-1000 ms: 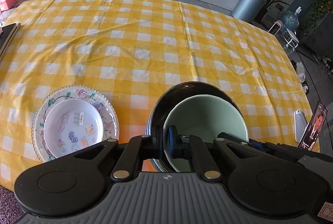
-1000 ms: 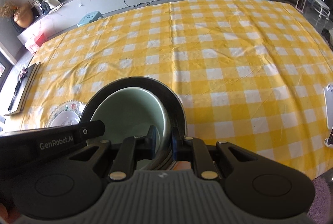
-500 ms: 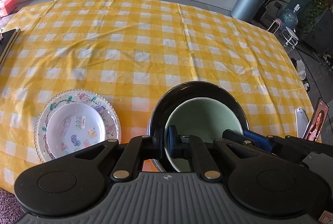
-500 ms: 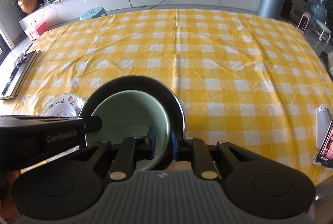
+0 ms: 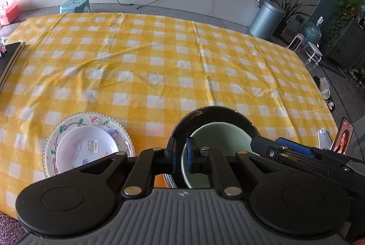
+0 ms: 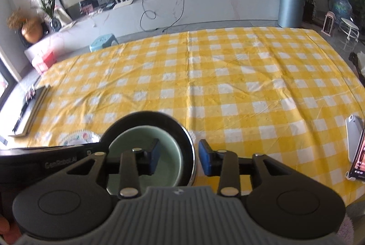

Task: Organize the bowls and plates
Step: 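Lower the green bowl into the steel bowl stack with both tools, then grip the nested bowl stack rim with both tools and lift it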

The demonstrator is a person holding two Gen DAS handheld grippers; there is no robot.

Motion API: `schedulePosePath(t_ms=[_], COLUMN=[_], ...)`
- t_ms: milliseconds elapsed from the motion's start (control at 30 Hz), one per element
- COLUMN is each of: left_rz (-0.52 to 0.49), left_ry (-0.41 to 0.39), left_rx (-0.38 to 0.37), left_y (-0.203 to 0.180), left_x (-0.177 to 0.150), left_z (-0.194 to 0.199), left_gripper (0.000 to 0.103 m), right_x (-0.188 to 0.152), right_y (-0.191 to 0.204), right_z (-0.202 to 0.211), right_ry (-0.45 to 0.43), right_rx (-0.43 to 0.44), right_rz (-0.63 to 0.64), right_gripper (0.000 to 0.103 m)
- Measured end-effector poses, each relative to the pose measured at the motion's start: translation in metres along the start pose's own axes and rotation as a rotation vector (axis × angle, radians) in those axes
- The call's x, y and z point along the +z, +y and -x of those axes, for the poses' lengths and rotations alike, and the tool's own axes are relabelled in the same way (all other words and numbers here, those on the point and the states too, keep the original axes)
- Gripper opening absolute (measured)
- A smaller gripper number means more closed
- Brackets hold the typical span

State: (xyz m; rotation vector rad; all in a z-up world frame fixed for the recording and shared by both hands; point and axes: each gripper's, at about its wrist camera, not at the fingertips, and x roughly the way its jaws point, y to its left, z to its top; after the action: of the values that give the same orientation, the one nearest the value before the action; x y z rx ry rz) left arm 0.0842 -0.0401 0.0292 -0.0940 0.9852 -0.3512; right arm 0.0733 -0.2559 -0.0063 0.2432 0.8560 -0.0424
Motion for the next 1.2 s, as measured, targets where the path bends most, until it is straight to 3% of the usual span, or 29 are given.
schedulePosePath(t_ms=[167,233,300,600,967,1200], left_rz=[0.023,0.045,0.080,0.242,0.281,0.303], left_ry=[-0.065,-0.077,-0.083,0.008,0.070,0.077], left_rx=[-0.037,-0.039,-0.032,-0.089,-0.104,-0.138], left_y=[0.006,0.011,0.018,0.040,0.040,0.042], left_x=[0.002,0.002,-0.001,-0.020,-0.033,-0.034], left_z=[0.009,0.009,0.006,-0.018,-0.042,-0.051], left_gripper=[0.035,0.052,0.058,0.060,0.061,0.060], right_x=[0.001,-0.001,-0.004,-0.021,-0.033,-0.035], right_y=[-0.016,-0.021,-0.027,-0.040,-0.041,-0.049], right_z=[0.001,-0.001,-0.004,-0.029,-0.047,-0.056], right_ry=[-0.023,-0.017,-0.002,0.115,0.174,0.183], right_rx=[0.003,-0.006,-0.006,0.073,0.079,0.133], right_rz=[-0.097,-0.126,-0.158,-0.301,-0.328,-0.363], right_gripper=[0.050,0.053,0.058,0.061,0.061,0.060])
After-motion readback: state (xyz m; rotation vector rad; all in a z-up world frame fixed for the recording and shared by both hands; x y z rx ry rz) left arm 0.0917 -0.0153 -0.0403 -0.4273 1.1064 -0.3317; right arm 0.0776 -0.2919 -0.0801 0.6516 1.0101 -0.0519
